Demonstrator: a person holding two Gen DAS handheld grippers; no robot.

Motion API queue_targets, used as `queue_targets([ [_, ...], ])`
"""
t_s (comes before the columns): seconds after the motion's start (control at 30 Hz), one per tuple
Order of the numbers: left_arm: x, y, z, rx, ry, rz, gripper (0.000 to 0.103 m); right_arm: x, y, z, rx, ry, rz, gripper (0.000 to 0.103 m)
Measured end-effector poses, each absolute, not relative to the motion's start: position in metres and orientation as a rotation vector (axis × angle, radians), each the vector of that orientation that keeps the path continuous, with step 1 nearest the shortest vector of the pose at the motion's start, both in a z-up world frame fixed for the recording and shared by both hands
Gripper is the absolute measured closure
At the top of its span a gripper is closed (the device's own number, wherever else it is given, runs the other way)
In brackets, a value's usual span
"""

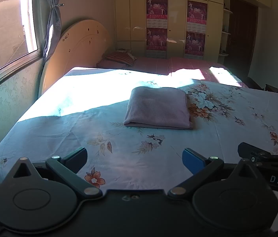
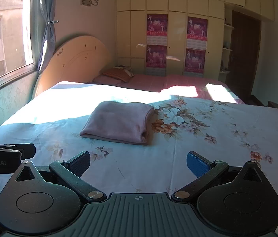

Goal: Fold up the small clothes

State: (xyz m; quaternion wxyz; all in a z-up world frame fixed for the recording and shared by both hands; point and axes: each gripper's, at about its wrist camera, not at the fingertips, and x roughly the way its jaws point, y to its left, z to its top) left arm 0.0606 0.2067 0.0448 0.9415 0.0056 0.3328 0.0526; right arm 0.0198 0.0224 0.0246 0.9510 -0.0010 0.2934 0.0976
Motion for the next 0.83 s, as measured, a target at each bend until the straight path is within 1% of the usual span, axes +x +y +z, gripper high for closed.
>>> queue_targets([
  [0.57,0.072,0.210,0.038,0.011,0.691,0.095,0.001,0.031,0.026,0.019,-0.006,0.614,0.210,0.000],
  [0.7,0.077,0.208,0.035,0.036,0.680,0.088,0.007,0.036,0.025,0.016,-0.004,0.621,0.212,0.000],
  [0.77,0.083,0.209,0.031,0.034,0.693,0.091,0.007,0.039,0.025,0.014,-0.005,0.626,0.211,0.000],
  [0.83,0.091,0.213,0.027,0.018,0.699,0.087,0.001,0.042,0.024,0.011,-0.009,0.632,0.206,0.000],
])
